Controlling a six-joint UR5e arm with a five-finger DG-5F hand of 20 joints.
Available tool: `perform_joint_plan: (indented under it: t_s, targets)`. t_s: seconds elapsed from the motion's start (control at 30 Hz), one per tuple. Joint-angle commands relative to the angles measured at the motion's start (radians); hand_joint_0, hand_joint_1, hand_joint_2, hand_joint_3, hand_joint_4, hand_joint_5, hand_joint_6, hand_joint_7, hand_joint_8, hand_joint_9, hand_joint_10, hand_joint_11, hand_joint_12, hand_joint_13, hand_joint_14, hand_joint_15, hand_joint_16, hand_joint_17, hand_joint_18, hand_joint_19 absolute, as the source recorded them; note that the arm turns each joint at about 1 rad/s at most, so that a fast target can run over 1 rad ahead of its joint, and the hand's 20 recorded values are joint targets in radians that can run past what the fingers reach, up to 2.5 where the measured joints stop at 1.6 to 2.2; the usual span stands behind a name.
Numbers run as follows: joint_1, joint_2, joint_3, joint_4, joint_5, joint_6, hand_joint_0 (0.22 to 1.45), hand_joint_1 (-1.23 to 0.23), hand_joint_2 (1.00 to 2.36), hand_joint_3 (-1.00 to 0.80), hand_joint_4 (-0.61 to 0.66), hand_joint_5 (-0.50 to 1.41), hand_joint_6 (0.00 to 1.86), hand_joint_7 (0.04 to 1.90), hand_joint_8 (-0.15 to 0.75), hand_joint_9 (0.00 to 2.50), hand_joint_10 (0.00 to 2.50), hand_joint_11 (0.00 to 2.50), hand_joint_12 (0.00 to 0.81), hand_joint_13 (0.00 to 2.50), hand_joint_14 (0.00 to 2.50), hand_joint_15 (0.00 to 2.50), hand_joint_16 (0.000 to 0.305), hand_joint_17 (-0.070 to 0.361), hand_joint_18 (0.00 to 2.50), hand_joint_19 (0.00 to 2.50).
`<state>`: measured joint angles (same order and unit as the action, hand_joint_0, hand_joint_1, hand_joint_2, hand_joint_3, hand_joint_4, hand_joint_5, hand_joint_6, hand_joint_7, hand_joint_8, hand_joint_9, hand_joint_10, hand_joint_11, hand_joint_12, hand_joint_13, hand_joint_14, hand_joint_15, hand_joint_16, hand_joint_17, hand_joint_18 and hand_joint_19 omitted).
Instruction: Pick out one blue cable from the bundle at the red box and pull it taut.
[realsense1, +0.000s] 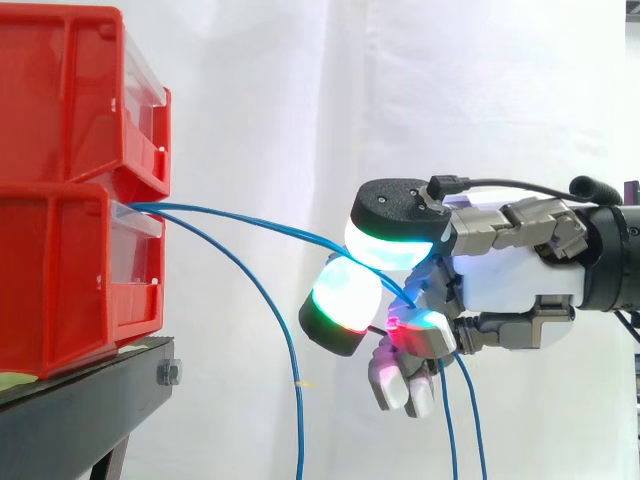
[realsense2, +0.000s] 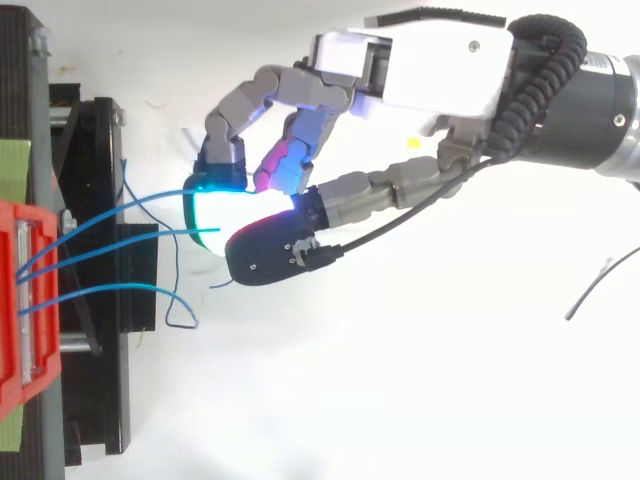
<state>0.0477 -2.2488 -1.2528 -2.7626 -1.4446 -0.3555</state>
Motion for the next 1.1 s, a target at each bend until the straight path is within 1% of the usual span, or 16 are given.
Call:
perform_joint_plan:
  t_s: [0.0, 0.07, 0.13, 0.23, 0.37, 0.4, 0.43, 0.57, 0.63, 0.67, 0.7, 0.77, 0.8, 0.83, 0.93, 1.07]
  targets:
    - [0.001, 0.0, 0.007, -0.003, 0.0, 0.0, 0.67, -0.83, 1.02, -0.22, 0.07, -0.18, 0.93, 0.88, 0.344, 1.16, 0.03, 0.99, 0.42, 0.95, 0.02, 0.57, 0.057, 0.129, 0.87, 0.67]
    - [0.001, 0.0, 0.007, -0.003, -0.002, 0.0, 0.7, -0.86, 1.02, -0.27, 0.06, -0.18, 0.93, 0.88, 0.345, 1.16, 0.03, 1.0, 0.419, 0.95, 0.02, 0.57, 0.057, 0.128, 0.87, 0.65]
    - [0.001, 0.0, 0.007, -0.003, -0.002, 0.0, 0.72, -0.9, 1.01, -0.33, 0.03, -0.18, 0.94, 0.91, 0.35, 1.21, 0.03, 1.07, 0.416, 0.95, 0.02, 0.56, 0.056, 0.126, 0.88, 0.64]
    - [0.001, 0.0, 0.007, -0.003, -0.002, 0.0, 0.75, -0.94, 1.01, -0.37, -0.01, -0.17, 0.94, 0.92, 0.347, 1.25, 0.03, 1.12, 0.41, 0.96, 0.02, 0.57, 0.055, 0.124, 0.89, 0.63]
    - [0.003, 0.0, 0.007, -0.005, 0.003, 0.0, 0.77, -0.96, 1.01, -0.43, 0.01, -0.16, 0.94, 0.99, 0.346, 1.3, 0.03, 1.14, 0.404, 0.97, 0.02, 0.57, 0.054, 0.122, 0.89, 0.62]
    - [0.003, 0.0, 0.007, -0.005, 0.004, 0.0, 0.74, -0.98, 1.0, -0.49, 0.04, -0.15, 0.94, 1.01, 0.342, 1.3, 0.03, 1.14, 0.403, 0.98, 0.02, 0.57, 0.054, 0.122, 0.9, 0.62]
    - [0.003, 0.0, 0.007, -0.005, 0.006, 0.003, 0.72, -0.98, 1.0, -0.5, 0.06, -0.15, 0.93, 1.01, 0.344, 1.33, 0.03, 1.15, 0.402, 0.98, 0.02, 0.58, 0.054, 0.122, 0.9, 0.62]
    - [0.003, 0.0, 0.007, -0.006, 0.004, 0.006, 0.64, -0.97, 1.0, -0.5, 0.09, -0.14, 0.92, 1.0, 0.34, 1.34, 0.03, 1.16, 0.401, 0.98, 0.02, 0.58, 0.054, 0.121, 0.89, 0.63]
    - [0.003, 0.0, 0.007, -0.006, 0.006, 0.013, 0.58, -0.96, 1.0, -0.5, 0.1, -0.13, 0.92, 0.99, 0.339, 1.34, 0.03, 1.16, 0.41, 0.97, 0.02, 0.59, 0.055, 0.123, 0.88, 0.62]
    - [0.004, 0.0, 0.007, -0.006, 0.004, 0.017, 0.58, -0.96, 1.0, -0.5, 0.1, -0.13, 0.92, 0.99, 0.339, 1.34, 0.03, 1.16, 0.41, 0.97, 0.02, 0.59, 0.055, 0.123, 0.88, 0.62]
    - [0.006, 0.0, 0.007, -0.012, 0.006, 0.029, 0.48, -0.94, 1.0, -0.5, 0.13, -0.14, 0.91, 0.99, 0.352, 1.28, 0.02, 1.15, 0.436, 0.9, 0.02, 0.56, 0.06, 0.136, 0.84, 0.62]
    - [0.006, 0.0, 0.007, -0.019, 0.006, 0.038, 0.43, -0.89, 1.0, -0.5, 0.15, -0.14, 0.91, 0.95, 0.377, 1.25, 0.02, 1.15, 0.469, 0.89, 0.02, 0.54, 0.067, 0.15, 0.86, 0.61]
    - [0.006, 0.0, 0.007, -0.02, 0.006, 0.04, 0.41, -0.75, 1.0, -0.5, 0.15, -0.14, 0.9, 0.93, 0.386, 1.24, 0.02, 1.1, 0.48, 0.88, 0.02, 0.54, 0.071, 0.16, 0.87, 0.61]
    - [0.006, 0.0, 0.007, -0.022, 0.006, 0.049, 0.44, -0.64, 1.0, -0.5, 0.14, -0.14, 0.89, 0.96, 0.376, 1.24, 0.02, 1.07, 0.466, 0.86, 0.02, 0.54, 0.069, 0.154, 0.83, 0.63]
    - [0.006, 0.0, 0.007, -0.022, 0.006, 0.055, 0.52, -0.49, 1.0, -0.5, 0.11, -0.14, 0.88, 0.99, 0.336, 1.23, 0.03, 1.04, 0.432, 0.82, 0.02, 0.55, 0.061, 0.138, 0.75, 0.67]
    - [0.006, 0.0, 0.007, -0.022, 0.006, 0.059, 0.57, -0.47, 1.0, -0.5, 0.1, -0.14, 0.86, 0.98, 0.328, 1.22, 0.03, 1.0, 0.418, 0.81, 0.02, 0.55, 0.059, 0.132, 0.73, 0.7]
